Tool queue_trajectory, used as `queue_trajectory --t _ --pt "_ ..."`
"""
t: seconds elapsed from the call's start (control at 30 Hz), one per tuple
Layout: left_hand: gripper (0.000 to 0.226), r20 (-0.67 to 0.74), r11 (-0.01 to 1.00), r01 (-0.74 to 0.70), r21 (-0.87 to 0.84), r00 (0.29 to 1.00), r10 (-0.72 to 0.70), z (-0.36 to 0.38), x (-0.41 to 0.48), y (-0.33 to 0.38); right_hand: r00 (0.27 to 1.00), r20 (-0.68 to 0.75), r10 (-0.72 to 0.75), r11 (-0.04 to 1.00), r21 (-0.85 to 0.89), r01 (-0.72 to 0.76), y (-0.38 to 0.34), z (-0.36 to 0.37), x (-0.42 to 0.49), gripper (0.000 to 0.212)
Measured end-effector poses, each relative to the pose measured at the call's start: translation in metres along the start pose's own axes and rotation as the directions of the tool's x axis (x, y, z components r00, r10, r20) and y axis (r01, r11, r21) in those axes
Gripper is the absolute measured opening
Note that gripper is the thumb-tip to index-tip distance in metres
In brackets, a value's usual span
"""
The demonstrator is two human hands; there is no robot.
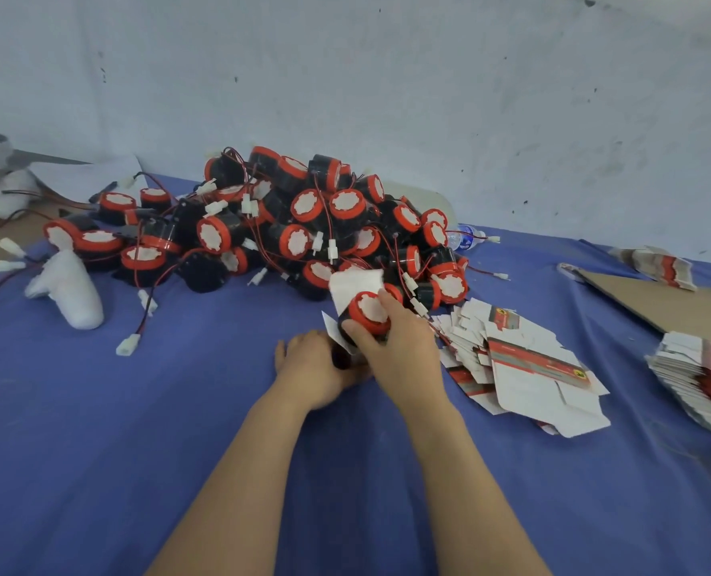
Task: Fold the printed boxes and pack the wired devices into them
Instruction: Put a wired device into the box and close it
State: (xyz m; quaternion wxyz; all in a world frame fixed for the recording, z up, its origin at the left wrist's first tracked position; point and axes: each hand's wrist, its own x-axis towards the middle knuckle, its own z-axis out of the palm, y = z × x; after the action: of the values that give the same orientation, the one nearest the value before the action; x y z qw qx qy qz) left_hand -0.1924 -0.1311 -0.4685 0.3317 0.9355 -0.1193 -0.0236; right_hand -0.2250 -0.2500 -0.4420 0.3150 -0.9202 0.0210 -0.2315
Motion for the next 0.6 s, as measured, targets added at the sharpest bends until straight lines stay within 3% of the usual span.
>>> queue_trajectory --t 0.13,0.33,0.4,0.47,0.5,0.53,0.6 --pt "0.054 -0.066 0.998 0.059 0.033 0.996 -0.057 0.002 0.000 0.000 1.000 -0.020 -0.007 0.986 -0.164 0.004 0.011 0.003 0.000 0.061" --pt "0.042 -0.039 0.998 0.016 -0.053 0.999 -0.018 0.002 -0.003 0.002 0.992 -0.015 0.126 0.988 -0.093 -0.127 0.012 0.010 -0.003 0.047" --pt "0.029 0.004 0.967 0.011 -0.256 1.000 -0.010 -0.001 -0.003 0.005 0.992 -0.007 0.123 0.989 -0.087 -0.123 0.011 0.013 -0.003 0.040" --pt "0.025 0.033 0.806 0.059 -0.588 0.998 -0.050 -0.006 -0.004 0.012 0.994 -0.025 0.103 0.981 -0.162 -0.106 0.012 0.013 -0.003 0.045" --pt "0.024 0.017 0.733 0.081 -0.675 0.995 -0.095 -0.007 -0.005 0.015 0.994 -0.041 0.100 0.978 -0.178 -0.106 0.012 0.012 -0.002 0.047" --pt "0.024 -0.021 0.712 0.076 -0.698 0.992 -0.127 -0.006 -0.006 0.018 0.994 -0.039 0.100 0.979 -0.177 -0.105 0.012 0.010 -0.003 0.048" --pt "0.036 -0.129 0.798 0.038 -0.601 0.981 -0.144 0.002 -0.008 0.020 0.996 0.016 0.083 0.983 -0.168 -0.079 0.013 0.007 -0.003 0.045"
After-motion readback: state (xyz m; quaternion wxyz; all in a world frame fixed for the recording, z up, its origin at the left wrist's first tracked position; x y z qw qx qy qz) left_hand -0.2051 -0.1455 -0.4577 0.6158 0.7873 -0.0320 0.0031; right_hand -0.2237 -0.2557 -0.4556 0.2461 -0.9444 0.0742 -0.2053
